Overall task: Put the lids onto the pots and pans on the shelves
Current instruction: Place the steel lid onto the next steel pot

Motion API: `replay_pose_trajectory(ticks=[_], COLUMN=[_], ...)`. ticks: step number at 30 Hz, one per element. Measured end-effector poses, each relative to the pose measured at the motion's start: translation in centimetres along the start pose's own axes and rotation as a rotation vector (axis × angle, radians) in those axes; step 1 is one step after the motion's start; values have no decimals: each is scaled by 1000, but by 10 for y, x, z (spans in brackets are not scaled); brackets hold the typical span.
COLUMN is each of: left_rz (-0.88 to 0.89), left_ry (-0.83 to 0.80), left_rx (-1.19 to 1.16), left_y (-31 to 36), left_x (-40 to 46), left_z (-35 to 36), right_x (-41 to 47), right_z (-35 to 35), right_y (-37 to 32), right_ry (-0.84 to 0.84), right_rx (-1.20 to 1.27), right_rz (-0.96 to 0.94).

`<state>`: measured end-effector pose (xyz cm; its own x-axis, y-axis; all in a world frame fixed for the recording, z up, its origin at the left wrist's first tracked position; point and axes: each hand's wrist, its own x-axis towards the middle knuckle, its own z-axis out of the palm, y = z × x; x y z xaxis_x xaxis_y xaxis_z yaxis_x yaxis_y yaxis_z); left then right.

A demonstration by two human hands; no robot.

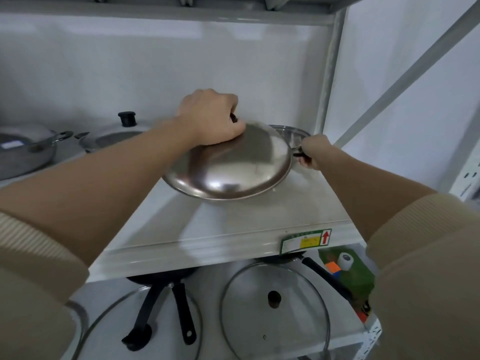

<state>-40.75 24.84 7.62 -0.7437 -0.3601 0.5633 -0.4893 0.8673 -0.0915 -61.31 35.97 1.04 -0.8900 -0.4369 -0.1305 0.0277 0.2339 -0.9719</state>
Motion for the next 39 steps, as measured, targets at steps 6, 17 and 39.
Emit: replay_pose_trajectory(ticks=[6, 17, 39], left_rz=[-122, -73, 0], left_ry=[55, -131, -119], left_rx=[-144, -197, -257], left_y=[12, 44, 40], left_x=[50, 126, 100], left_z=[33, 112, 99], right_x=[11, 41, 47], right_z=[-20, -40, -16], right_y=[-1, 11, 20], right_ry=[-33, 77, 367], right_rx=[-110, -122, 183], right_rz=[-49, -36, -93])
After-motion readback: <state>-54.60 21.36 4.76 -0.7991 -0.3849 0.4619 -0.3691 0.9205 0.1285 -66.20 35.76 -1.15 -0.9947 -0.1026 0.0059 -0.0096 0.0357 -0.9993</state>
